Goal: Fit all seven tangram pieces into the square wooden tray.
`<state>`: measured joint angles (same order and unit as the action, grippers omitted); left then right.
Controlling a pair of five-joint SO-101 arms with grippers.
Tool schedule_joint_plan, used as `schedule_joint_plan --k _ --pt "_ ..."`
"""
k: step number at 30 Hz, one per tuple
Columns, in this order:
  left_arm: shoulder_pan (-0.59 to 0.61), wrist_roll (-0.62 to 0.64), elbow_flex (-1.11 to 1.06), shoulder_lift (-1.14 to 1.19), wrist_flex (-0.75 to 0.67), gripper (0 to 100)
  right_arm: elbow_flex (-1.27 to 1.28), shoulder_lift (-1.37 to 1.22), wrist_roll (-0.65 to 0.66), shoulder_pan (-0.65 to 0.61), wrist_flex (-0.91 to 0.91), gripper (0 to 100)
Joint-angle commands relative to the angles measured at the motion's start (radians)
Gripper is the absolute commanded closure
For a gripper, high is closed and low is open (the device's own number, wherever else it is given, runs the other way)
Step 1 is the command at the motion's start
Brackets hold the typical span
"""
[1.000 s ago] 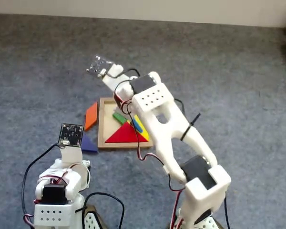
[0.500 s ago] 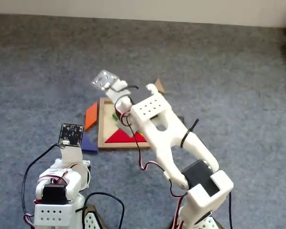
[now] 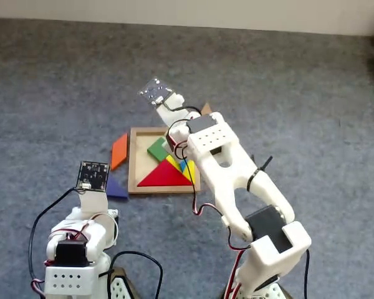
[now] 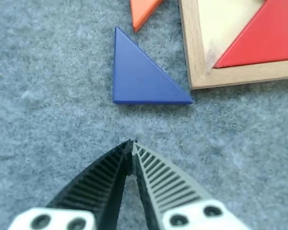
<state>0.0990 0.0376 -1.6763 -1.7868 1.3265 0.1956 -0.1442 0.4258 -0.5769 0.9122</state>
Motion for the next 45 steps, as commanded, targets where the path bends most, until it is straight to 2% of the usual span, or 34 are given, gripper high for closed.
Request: schedule_joint_plan --k 1,5,11,17,21,33,38,41,45 --pt "0.010 -0.006 -0.019 -0.016 0.003 99 -0.015 0.067 -0.005 0.015 0.077 99.3" --pt "0.010 -0.006 -0.019 -0.016 0.003 99 -0.061 0.059 -0.005 0.027 0.179 99.3" --pt "0.010 -0.006 -0.019 -0.016 0.003 99 -0.062 0.053 -0.005 0.094 0.188 99.3" --pt "0.010 -0.006 -0.019 -0.016 0.003 99 -0.070 -0.065 -0.003 0.094 0.186 99.3" --pt "0.010 -0.006 -0.019 -0.016 0.003 99 -0.168 -0.170 -0.003 0.094 0.180 99.3" --pt "0.010 -0.006 -0.019 -0.016 0.003 99 -0.381 -0.254 -0.005 0.091 0.174 99.3" --pt "0.010 -0.006 -0.019 -0.016 0.003 99 -0.426 -0.306 -0.005 0.053 0.177 99.3" --pt "0.010 -0.006 -0.019 -0.016 0.003 99 -0.432 -0.288 -0.005 0.035 0.186 99.3" --pt "0.010 -0.006 -0.019 -0.016 0.003 99 -0.444 -0.174 -0.005 0.028 0.311 99.3"
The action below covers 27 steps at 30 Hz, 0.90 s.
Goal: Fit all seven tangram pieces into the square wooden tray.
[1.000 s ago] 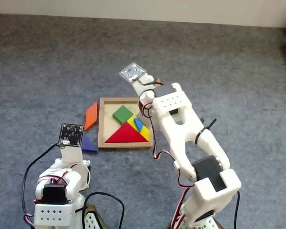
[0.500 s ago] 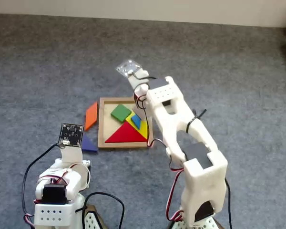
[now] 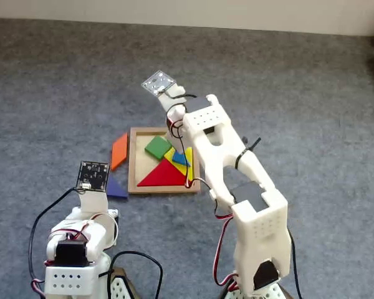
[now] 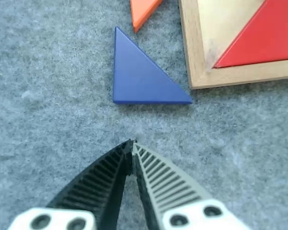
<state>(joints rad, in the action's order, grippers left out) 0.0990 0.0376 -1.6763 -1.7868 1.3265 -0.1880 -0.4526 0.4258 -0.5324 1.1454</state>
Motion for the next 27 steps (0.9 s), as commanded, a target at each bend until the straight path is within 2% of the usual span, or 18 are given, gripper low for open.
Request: schedule_joint_plan --k 1,7,19,27 --pt "0.010 -0.006 -0.019 -0.016 0.003 99 -0.058 0.168 -0.005 -0.016 0.102 99.3" --pt "0.010 -0.006 -0.019 -0.016 0.003 99 0.048 0.251 -0.009 -0.019 0.160 99.3" --pt "0.010 -0.006 -0.019 -0.016 0.003 99 0.228 0.245 -0.009 -0.058 0.120 99.3" --pt "0.010 -0.006 -0.019 -0.016 0.003 99 0.265 0.242 -0.011 -0.031 -0.028 99.3"
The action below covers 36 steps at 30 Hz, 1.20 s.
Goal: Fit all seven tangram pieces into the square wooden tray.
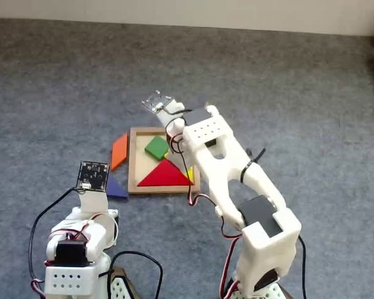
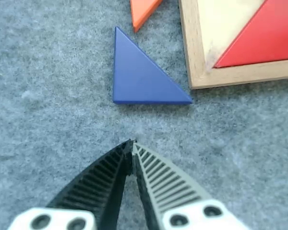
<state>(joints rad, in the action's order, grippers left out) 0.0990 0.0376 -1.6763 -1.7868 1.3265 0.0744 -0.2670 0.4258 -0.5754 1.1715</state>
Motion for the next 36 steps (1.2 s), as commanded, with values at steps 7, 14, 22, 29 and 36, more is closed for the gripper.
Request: schedule_joint_plan --k 7,14,22,29,36 --pt "0.010 -0.006 -0.019 -0.016 0.003 99 0.004 0.065 -0.011 0.010 -0.019 99.3" --pt "0.010 -0.006 -0.019 -0.016 0.003 99 0.007 0.054 -0.005 0.027 -0.105 99.3" --pt "0.010 -0.006 -0.019 -0.016 0.003 99 0.007 0.054 -0.002 0.044 -0.170 99.3" --pt "0.010 -0.006 -0.019 -0.016 0.003 99 -0.002 -0.067 -0.002 0.045 -0.166 99.3" --pt "0.010 -0.006 -0.019 -0.016 0.003 99 -0.088 -0.107 0.058 0.047 -0.170 99.3"
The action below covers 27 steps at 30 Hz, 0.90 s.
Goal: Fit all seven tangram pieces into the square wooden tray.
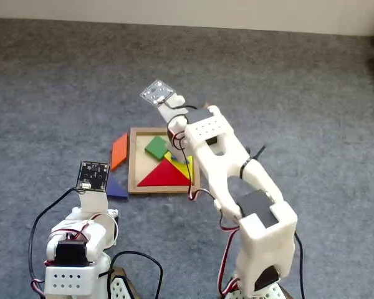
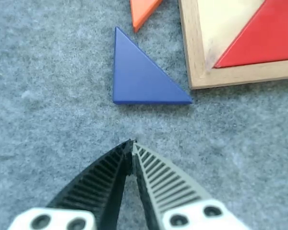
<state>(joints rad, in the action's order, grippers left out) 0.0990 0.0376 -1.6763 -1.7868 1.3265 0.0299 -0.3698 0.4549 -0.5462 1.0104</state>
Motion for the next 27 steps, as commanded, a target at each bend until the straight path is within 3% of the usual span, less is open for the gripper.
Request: schedule_joint_plan --k 1,5,10,15,27 --pt "0.010 -0.006 -0.019 -0.016 0.003 99 -0.051 -0.004 0.031 0.018 -0.008 99.3" --pt "0.010 -0.006 -0.019 -0.016 0.003 99 -0.096 -0.005 0.035 0.018 -0.008 99.3" --pt "0.010 -0.006 -0.019 -0.016 0.003 99 -0.110 -0.007 0.155 0.012 -0.035 99.3" --pt "0.010 -0.006 -0.019 -0.016 0.003 99 -0.105 -0.013 0.166 0.013 -0.153 99.3" --pt "0.010 -0.006 -0.019 -0.016 0.003 99 -0.177 -0.148 0.235 0.013 -0.160 99.3"
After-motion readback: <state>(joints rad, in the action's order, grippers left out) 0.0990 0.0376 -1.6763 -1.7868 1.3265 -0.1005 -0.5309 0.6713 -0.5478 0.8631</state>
